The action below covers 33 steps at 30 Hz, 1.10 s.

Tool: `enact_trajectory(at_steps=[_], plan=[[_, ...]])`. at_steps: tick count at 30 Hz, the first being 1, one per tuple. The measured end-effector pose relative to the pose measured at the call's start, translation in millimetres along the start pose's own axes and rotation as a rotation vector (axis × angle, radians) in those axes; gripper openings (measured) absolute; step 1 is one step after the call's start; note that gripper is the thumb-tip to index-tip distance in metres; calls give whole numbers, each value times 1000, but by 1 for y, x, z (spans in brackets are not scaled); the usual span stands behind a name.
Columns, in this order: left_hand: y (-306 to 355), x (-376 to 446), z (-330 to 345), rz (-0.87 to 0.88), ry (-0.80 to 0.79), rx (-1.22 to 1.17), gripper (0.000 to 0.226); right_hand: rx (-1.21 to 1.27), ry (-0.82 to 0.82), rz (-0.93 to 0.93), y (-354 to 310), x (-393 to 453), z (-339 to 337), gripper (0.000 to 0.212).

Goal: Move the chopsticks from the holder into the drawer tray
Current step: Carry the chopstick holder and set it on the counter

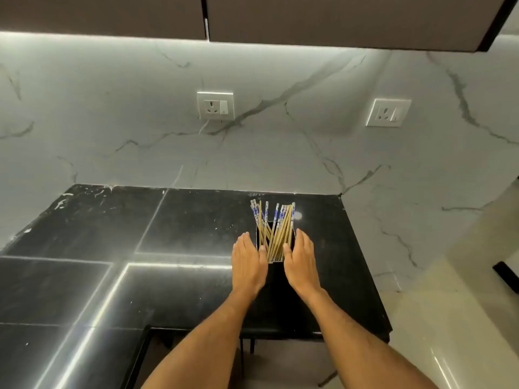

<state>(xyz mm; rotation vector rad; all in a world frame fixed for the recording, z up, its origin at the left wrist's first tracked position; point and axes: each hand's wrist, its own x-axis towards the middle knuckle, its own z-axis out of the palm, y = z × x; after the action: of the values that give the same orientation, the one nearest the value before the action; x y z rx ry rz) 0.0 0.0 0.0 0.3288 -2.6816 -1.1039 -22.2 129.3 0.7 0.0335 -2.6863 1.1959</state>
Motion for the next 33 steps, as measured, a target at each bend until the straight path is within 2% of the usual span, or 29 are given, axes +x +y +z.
enact_trajectory(at_steps=[4, 7, 11, 13, 23, 33], plan=[[0, 9, 18, -220, -54, -293, 45, 175, -87, 153, 16, 4, 21, 53], [-2, 15, 33, -223, -48, -454, 33, 267, -79, 231, 33, 7, 37, 58], [-6, 18, 46, -281, -12, -591, 37, 416, -49, 277, 27, 6, 33, 36], [-7, 19, 51, -320, -4, -651, 41, 486, -16, 276, 22, 4, 29, 34], [-10, 16, 42, -382, 20, -740, 37, 537, 49, 273, 10, 0, 37, 36], [-40, 5, -23, -355, 125, -720, 40, 615, 26, 168, -50, -30, 61, 38]])
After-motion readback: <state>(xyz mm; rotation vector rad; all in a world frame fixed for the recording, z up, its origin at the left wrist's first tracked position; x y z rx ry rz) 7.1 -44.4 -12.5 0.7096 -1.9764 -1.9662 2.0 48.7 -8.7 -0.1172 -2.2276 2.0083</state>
